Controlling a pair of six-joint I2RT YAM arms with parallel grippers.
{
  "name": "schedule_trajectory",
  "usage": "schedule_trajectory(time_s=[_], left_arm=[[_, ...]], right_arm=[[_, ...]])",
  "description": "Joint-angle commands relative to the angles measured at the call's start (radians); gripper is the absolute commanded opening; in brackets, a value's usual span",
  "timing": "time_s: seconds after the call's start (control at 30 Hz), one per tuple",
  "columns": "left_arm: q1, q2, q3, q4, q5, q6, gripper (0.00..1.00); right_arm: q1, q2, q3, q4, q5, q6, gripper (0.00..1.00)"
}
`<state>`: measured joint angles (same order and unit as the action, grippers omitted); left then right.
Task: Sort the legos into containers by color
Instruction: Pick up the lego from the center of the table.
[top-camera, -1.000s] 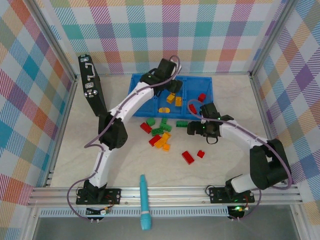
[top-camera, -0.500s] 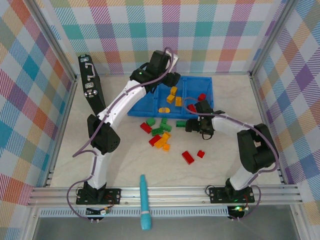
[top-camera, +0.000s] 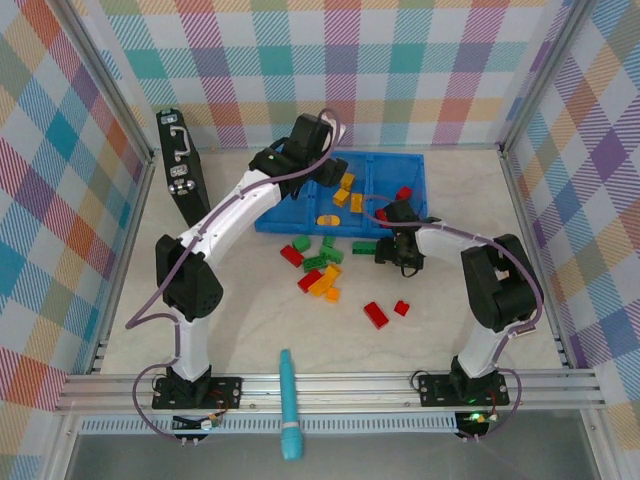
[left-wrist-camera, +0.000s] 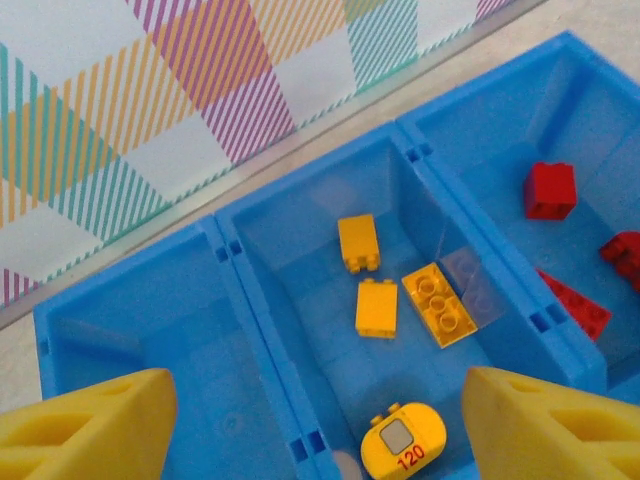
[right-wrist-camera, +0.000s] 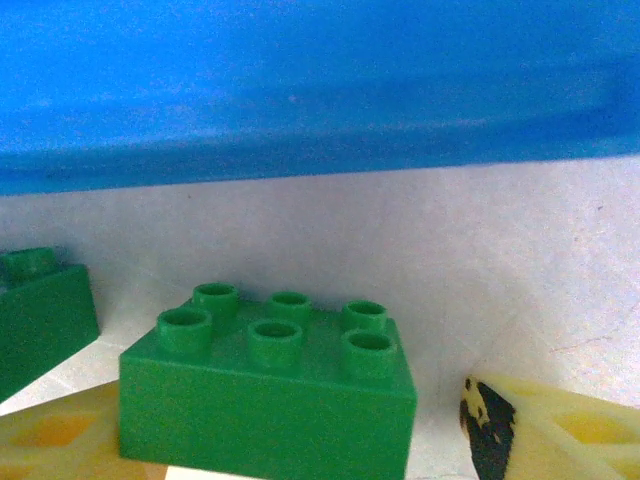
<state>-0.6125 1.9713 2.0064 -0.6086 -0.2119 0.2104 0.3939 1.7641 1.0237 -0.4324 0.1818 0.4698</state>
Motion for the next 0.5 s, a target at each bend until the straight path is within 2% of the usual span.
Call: schedule_trajectory(time_s=[0.0, 0.47], left_arm=[[0.005, -0.048, -0.033, 0.015, -0.025, 0.005, 0.75], [0.011, -0.122, -0.152, -0.046, -0.048, 0.016, 0.76]], right_arm=[[-0.001, 0.061, 0.016, 0.087, -0.009, -0.005, 0.72], [-0.001, 0.074, 0.056, 0.077, 0.013, -0.061, 0.48]])
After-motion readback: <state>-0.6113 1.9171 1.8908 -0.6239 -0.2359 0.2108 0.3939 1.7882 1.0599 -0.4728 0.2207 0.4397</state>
